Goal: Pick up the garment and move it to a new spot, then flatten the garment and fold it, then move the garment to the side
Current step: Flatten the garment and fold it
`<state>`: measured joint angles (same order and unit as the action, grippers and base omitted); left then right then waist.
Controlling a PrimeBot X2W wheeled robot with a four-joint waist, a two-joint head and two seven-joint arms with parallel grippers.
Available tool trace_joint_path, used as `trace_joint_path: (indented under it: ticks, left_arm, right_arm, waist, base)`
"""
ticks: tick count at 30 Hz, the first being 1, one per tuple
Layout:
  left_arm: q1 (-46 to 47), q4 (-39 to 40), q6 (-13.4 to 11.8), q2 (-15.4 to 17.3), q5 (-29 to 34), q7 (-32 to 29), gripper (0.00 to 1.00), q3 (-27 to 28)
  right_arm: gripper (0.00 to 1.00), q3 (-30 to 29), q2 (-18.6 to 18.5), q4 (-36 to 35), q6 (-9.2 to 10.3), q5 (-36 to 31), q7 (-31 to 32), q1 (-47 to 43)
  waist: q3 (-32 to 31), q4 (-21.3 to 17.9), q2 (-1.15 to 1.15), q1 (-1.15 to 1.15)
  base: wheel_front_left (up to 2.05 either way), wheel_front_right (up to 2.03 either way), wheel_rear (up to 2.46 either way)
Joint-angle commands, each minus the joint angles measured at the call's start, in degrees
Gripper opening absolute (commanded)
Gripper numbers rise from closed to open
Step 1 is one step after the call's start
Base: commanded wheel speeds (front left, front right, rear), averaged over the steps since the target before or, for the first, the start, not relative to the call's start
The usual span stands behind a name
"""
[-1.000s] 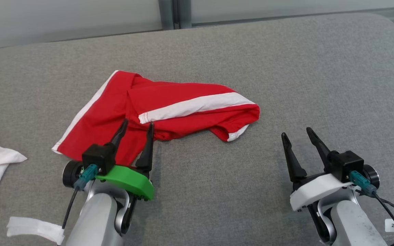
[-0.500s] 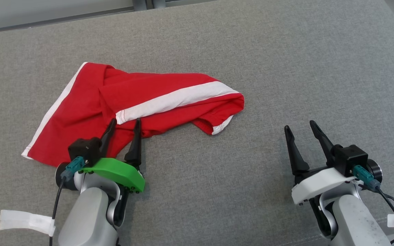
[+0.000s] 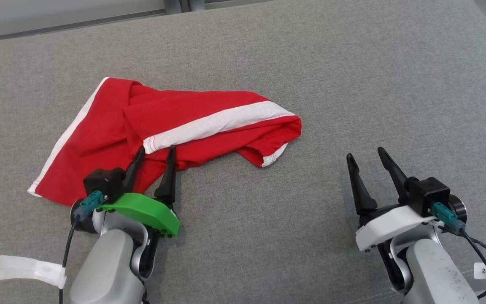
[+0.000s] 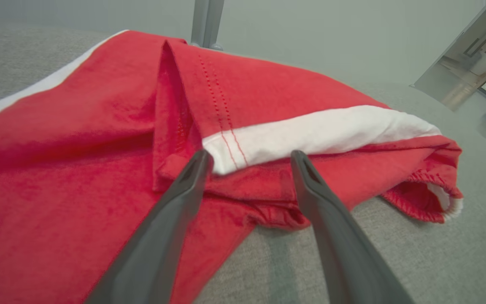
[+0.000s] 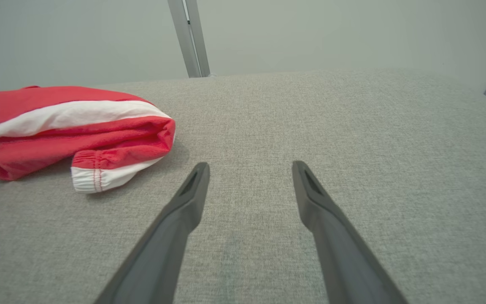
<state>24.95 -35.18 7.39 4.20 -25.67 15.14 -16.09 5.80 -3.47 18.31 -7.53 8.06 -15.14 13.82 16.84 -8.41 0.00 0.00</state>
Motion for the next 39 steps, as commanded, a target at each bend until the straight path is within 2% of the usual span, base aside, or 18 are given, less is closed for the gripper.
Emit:
trace_joint_path:
  ticks: [1, 3, 4, 6, 7, 14, 20, 26, 31, 32, 33, 34, 39]
  left_arm:
    - [1.0, 0.0, 0.1, 0.6, -0.8, 0.0, 1.00, -0.3]
    - [1.3, 0.4, 0.1, 0.9, -1.5, 0.0, 1.00, -0.1]
    - [1.3, 0.6, 0.1, 1.2, -1.4, 0.0, 0.85, -0.3]
    - [1.1, 0.8, 0.1, 1.4, -1.9, 0.0, 0.03, -1.3]
    - [1.2, 1.1, 0.1, 1.6, -2.0, 0.0, 0.00, -1.8]
    - [0.7, 7.9, 0.1, 2.7, -1.4, 0.0, 0.00, -0.5]
    - [0.1, 15.5, 0.1, 2.5, 2.0, 0.0, 0.00, 5.2]
    - [-0.9, 12.6, 0.2, 3.9, 4.4, 0.0, 0.00, 12.7]
    - [-2.4, 6.7, 0.2, 5.0, 5.2, 0.0, 0.00, 15.1]
    - [-3.0, 5.3, 0.2, 4.9, 5.0, 0.0, 0.13, 15.6]
    - [-3.4, 4.1, 0.2, 4.7, 4.9, 0.0, 0.47, 16.2]
    - [-3.8, 2.9, 0.2, 4.5, 5.3, 0.0, 1.00, 16.7]
    - [-6.5, 0.4, 0.2, 2.3, 6.9, 0.0, 1.00, 18.9]
  right_arm:
    - [1.00, 0.0, 0.1, 0.1, 0.08, 0.4, 0.0, 0.5]
    - [1.00, -0.1, 0.1, 0.1, 0.08, 0.5, 0.0, 0.5]
    - [1.00, -0.1, 0.1, 0.1, 0.08, 0.5, 0.0, 0.4]
    - [1.00, -0.2, 0.2, 0.0, 0.08, 0.6, 0.0, 0.2]
    - [1.00, -0.2, 0.2, 0.1, 0.08, 0.6, 0.0, 0.1]
    - [1.00, -1.1, 0.3, 0.1, 0.08, 0.7, 0.0, -0.7]
    - [1.00, -1.1, 0.3, 0.2, 0.08, 0.9, 0.0, -1.8]
    - [1.00, 1.4, 0.4, 0.4, 0.08, 1.8, 0.0, -1.7]
    - [1.00, 4.6, 0.5, 0.3, 0.08, 2.7, 0.0, -0.6]
    - [1.00, 5.2, 0.5, 0.4, 0.08, 3.0, 0.0, -0.5]
    - [1.00, 5.9, 0.5, 0.5, 0.07, 3.1, 0.0, -0.4]
    - [1.00, 6.5, 0.5, 0.6, 0.08, 3.5, 0.0, -0.2]
    - [1.00, 9.3, 0.1, 1.2, 0.08, 5.0, 0.0, 0.2]
  waist:
    - [-0.1, -0.1, 0.00, 0.00]
    - [-0.1, -0.2, 0.00, 0.00]
    - [-0.1, -0.3, 0.00, 0.00]
    - [-0.2, -0.3, 0.00, 0.00]
    - [-0.3, -0.4, 0.00, 0.00]
    - [-1.4, 1.1, 0.00, 0.00]
    - [-3.8, 5.0, 0.00, 0.00]
    - [-5.3, 8.2, 0.00, 0.00]
    - [-4.7, 8.9, 0.00, 0.00]
    - [-4.6, 9.0, 0.00, 0.00]
    - [-4.5, 9.0, 0.00, 0.00]
    - [-4.4, 9.0, 0.00, 0.00]
    - [-5.0, 10.4, 0.00, 0.00]
  base:
    - [0.00, 0.00, 0.00]
    - [0.00, 0.00, 0.00]
    - [0.00, 0.00, 0.00]
    - [0.00, 0.00, 0.00]
    - [0.00, 0.00, 0.00]
    - [0.00, 0.00, 0.00]
    - [0.00, 0.00, 0.00]
    - [0.00, 0.00, 0.00]
    - [0.00, 0.00, 0.00]
    - [0.00, 0.00, 0.00]
    - [0.00, 0.00, 0.00]
    - [0.00, 0.00, 0.00]
    - [0.00, 0.00, 0.00]
